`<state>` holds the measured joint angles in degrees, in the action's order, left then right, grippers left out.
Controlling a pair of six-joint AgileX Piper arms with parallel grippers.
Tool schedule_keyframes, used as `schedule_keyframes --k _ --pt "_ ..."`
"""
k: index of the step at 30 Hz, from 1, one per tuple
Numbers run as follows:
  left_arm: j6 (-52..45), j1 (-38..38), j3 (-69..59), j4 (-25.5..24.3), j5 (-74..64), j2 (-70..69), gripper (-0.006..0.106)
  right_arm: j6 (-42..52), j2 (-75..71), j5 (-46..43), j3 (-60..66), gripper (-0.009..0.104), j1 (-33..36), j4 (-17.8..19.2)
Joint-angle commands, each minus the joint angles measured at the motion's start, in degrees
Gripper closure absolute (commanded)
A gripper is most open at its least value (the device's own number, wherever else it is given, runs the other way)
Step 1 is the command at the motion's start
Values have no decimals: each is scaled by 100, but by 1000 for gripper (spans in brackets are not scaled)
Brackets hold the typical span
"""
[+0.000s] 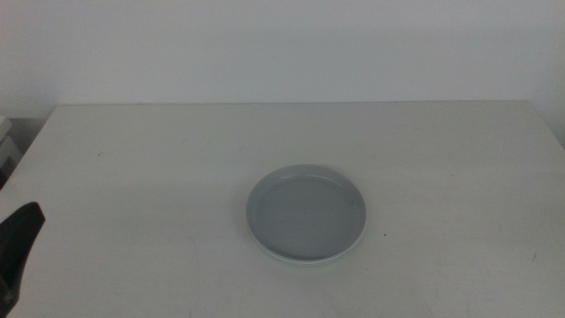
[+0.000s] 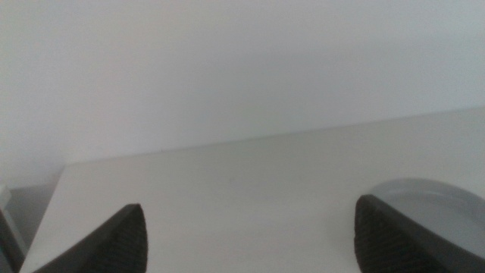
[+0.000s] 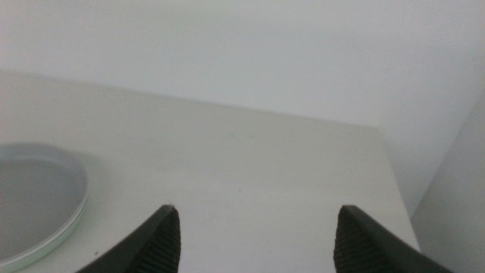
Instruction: Stack the three bowls on top of each other.
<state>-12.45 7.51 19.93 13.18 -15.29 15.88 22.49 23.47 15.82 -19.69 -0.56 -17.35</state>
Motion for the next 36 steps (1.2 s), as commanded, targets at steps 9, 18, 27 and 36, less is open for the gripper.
schedule_keyframes --k 9,18,27,36 --pt "42 17 124 89 559 26 -5 82 -82 -472 -16 43 -63 -45" --pt "42 -15 -878 107 551 -1207 -5 82 -1375 -521 633 43 -88 36" --pt "42 -15 -1800 107 524 -1747 -5 82 -2443 -478 1760 43 -88 36" --pt "42 -15 -2142 101 314 -1747 -5 82 -2559 -407 2093 43 -94 30"
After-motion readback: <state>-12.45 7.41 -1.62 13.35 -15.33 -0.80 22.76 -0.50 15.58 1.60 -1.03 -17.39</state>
